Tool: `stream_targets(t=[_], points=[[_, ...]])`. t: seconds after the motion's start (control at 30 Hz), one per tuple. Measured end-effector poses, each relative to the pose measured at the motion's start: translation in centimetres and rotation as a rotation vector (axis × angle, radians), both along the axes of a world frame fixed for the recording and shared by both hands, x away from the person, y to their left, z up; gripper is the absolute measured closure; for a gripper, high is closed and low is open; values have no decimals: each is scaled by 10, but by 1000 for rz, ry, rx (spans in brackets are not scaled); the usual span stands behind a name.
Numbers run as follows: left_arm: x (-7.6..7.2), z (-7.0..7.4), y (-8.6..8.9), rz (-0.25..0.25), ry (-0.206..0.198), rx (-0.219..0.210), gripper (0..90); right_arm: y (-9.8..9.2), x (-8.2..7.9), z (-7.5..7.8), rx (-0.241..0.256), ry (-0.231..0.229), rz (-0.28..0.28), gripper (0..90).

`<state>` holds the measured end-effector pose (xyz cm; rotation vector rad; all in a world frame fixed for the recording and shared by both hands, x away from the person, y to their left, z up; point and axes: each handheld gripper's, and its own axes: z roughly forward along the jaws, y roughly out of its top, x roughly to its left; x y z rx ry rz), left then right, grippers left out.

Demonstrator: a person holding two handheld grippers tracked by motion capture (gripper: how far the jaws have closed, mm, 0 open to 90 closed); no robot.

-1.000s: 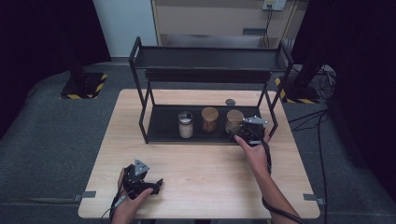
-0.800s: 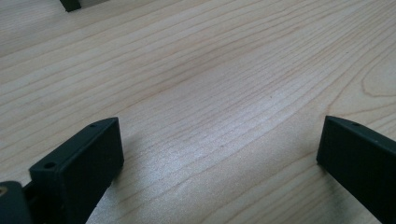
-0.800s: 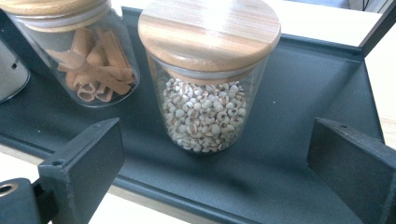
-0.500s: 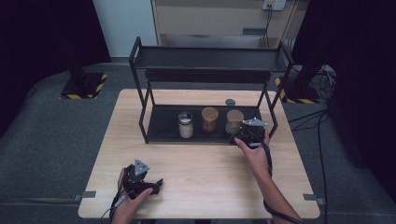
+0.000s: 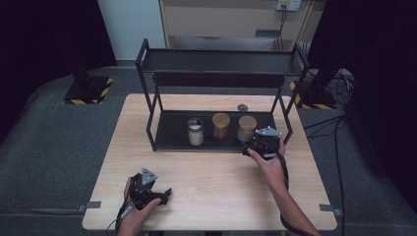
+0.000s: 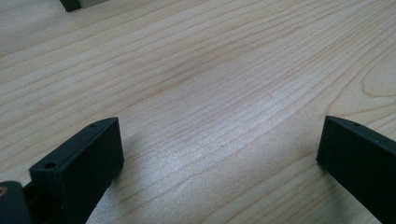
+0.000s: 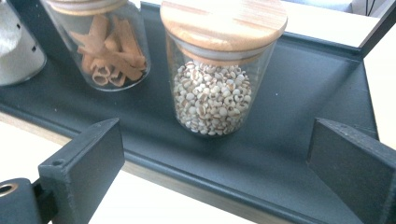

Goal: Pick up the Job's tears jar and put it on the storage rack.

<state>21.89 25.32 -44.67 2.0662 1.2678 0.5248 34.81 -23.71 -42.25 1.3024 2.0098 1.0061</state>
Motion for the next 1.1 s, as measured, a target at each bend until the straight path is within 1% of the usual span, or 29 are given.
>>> stream_targets(t=[0.07,0.23,0.4,0.67,1.0,1.1], points=[[0,0,0,0,0,0,0,0,-2,-1,-11,-5,4,42],[0,0,0,0,0,0,0,-2,-5,-2,-3,-1,6,41],[0,0,0,0,0,0,0,-2,-8,-1,-7,-8,23,40],[0,0,0,0,0,0,0,-4,-12,-1,-2,-2,32,39],[0,0,0,0,0,0,0,-6,-19,-1,21,-2,45,39],[0,0,0,0,0,0,0,-7,-22,-2,34,8,48,38]])
